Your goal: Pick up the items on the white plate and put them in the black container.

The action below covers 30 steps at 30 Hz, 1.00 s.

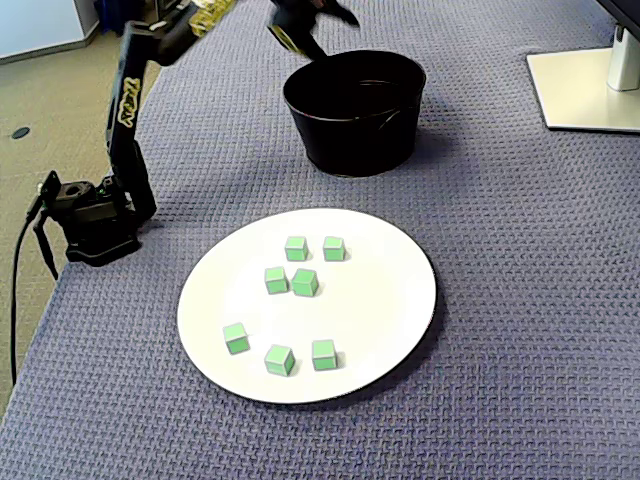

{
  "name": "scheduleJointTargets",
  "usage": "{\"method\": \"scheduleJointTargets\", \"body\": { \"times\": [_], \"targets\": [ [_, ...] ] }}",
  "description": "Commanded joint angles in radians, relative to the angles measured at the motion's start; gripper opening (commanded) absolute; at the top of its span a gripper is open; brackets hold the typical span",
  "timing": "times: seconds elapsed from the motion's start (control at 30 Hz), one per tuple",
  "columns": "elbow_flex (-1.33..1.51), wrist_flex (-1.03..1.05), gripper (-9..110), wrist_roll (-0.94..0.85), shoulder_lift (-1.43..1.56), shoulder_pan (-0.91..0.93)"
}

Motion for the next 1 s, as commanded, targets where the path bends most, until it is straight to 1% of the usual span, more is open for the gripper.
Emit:
{"method": "scheduleJointTargets", "body": {
  "times": [0.0, 0.1, 0.2, 0.33, 0.47, 0.67, 0.8, 0.97],
  "targets": [
    [-0.074, 0.161, 34, 0.02, 0.272, 0.229],
    [-0.025, 0.242, 31, 0.083, 0.321, 0.405],
    [0.003, 0.295, 29, 0.13, 0.301, 0.581],
    [0.124, 0.299, 28, 0.187, 0.224, 0.723],
    [0.299, 0.275, 27, 0.221, 0.155, 0.762],
    [0.52, 0.179, 26, 0.175, 0.095, 0.753],
    [0.612, 0.129, 25, 0.14, 0.058, 0.719],
    [0.65, 0.08, 26, 0.138, 0.011, 0.693]
  ]
}}
